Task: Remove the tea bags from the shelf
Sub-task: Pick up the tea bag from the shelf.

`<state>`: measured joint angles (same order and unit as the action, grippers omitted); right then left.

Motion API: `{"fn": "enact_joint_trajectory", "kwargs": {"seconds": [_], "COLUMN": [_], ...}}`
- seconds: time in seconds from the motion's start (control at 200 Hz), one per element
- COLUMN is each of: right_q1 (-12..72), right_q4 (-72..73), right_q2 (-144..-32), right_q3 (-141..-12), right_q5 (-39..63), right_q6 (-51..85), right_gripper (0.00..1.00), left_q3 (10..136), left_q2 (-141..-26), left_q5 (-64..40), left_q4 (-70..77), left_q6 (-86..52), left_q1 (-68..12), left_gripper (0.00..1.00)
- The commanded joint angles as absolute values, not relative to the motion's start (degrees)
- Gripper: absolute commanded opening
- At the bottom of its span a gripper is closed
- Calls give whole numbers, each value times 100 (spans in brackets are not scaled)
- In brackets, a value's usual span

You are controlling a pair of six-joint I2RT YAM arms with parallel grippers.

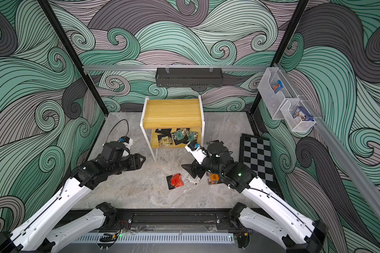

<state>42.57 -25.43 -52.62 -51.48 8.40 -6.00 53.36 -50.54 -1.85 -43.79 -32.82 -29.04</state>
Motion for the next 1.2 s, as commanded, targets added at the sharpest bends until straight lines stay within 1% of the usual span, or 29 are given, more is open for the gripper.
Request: {"fn": "enact_joint_trajectory", "kwargs": {"seconds": [0.0, 0.235, 0.44, 0.59, 0.725, 1.036, 1.196], "right_q1": [4396, 4582, 4644, 4676, 4685, 4701, 4689], "right_q4": [-1650, -277, 280, 638, 762, 988, 1044], "right_q2": [-5357, -6027, -6936, -7601, -8065, -8792, -9145], "right_q3": [-4896, -4587, -4918, -5218, -5496, -5842, -6031], "right_q5": [683, 801, 787, 612, 502, 235, 65], "right_q6": [-1274, -2430, -3017, -3128, -3266, -3508, -3621], "right_gripper": [81, 82, 82, 79, 77, 76, 73], "left_q3": [5348, 5343, 5328, 5285, 5267, 5236, 5214], "left_q2": [-5106, -5201, -5230, -5247, -5246, -5205, -5240], "left_q5": [-648, -835, -913, -998, -1106, -1171, -1213], "left_q4": [-4313, -4290, -4309, -4333, -4329, -4357, -4298], "left_q6": [-3371, -3376, -3384, -3399, -3410, -3395, -3410], "left_q1": [-2716, -2478, -2326, -2184, -2045, -1859, -1814], "left_gripper": [60, 60, 60, 60, 60, 60, 60]}}
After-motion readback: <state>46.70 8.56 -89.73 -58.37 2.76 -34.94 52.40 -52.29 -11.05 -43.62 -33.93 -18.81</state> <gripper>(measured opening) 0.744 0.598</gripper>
